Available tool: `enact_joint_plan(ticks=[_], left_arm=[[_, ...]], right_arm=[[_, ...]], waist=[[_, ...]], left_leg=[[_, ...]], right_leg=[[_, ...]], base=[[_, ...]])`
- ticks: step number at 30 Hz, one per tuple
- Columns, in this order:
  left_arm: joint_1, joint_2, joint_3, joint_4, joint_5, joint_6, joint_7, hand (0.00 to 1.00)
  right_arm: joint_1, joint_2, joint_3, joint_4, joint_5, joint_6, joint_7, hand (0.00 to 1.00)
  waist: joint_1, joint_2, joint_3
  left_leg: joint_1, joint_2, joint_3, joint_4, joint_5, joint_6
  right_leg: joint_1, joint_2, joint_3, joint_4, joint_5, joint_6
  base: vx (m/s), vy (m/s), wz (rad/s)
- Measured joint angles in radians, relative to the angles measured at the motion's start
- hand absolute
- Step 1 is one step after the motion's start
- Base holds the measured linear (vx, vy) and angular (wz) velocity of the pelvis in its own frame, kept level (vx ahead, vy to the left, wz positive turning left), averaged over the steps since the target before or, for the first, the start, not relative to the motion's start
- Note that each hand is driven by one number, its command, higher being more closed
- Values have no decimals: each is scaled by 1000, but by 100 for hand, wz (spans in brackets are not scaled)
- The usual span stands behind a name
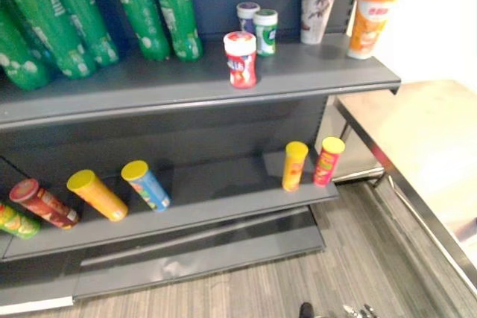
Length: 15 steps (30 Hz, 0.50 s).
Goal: Put the gum and the chips on the shelf.
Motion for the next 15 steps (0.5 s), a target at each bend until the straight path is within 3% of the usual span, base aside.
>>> enact_joint_plan(ticks=[9,15], left_arm=[[-3,-6,0,-1,-21,-2,-10,0],[-2,-5,10,-2,-26,-8,-12,0]], right_arm=[[7,17,-107,55,4,-17,-39,0],[18,65,-145,53,3,-28,-40,0]], waist=[[-2,-12,19],[0,-23,31]], left_leg=[[0,-33,7,73,-44,36],[-9,-40,17,149,-102,44]], right_leg=[[-70,-60,31,207,-89,28],[-76,-78,46,250,-113,35]], base=[[9,45,-2],[-19,38,-6]])
